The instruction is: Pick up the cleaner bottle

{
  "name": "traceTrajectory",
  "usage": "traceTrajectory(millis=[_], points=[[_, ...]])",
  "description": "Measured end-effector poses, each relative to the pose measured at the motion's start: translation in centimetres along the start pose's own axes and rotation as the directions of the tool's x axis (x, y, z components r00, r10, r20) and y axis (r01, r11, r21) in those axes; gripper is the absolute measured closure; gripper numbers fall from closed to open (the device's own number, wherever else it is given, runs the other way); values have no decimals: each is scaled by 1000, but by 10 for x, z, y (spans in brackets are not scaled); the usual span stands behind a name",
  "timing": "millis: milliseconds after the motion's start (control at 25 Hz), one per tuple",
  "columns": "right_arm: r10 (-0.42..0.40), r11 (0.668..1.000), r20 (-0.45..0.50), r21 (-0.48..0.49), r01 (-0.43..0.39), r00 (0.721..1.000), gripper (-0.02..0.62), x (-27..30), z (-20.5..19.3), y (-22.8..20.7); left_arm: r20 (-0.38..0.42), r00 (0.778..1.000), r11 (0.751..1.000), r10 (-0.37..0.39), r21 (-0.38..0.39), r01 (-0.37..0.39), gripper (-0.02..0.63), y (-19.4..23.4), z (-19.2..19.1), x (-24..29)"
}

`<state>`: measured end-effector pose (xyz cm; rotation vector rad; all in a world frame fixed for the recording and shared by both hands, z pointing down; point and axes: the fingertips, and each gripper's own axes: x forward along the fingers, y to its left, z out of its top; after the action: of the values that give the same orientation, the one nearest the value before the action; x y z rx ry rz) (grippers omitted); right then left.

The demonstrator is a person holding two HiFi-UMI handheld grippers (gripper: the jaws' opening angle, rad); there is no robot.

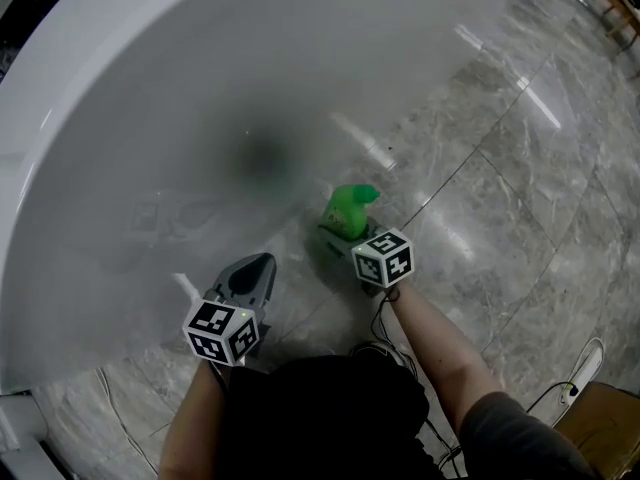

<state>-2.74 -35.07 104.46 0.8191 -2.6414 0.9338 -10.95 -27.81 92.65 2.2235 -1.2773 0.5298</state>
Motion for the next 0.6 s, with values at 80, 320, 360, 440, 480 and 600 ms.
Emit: traceTrajectory(millis=[80,320,360,440,480,600], points=[[-11,991,40,133,6,999,391,-4,2,-12,1,1000,1000,2,-7,-2,582,1,-2,-1],[13,842,250,519,-145,968,396,-21,9,-20,-15,1000,1000,-17,0,17,581,-2,-6,1],[24,805,313,558,-204,950,396,-26,18,-17,-12,1000,1000,-24,5,24,581,-3,-5,2],[48,751,418,584,-309,907,396,-35,37,-7,0,999,999,-39,14,39,581,-5,1,3],[61,734,454,583,-348,889,396,-39,46,-2,8,999,999,-46,19,46,581,-6,5,4],[93,725,491,563,-397,866,396,-54,77,14,35,997,997,-68,38,66,581,-14,23,-1]])
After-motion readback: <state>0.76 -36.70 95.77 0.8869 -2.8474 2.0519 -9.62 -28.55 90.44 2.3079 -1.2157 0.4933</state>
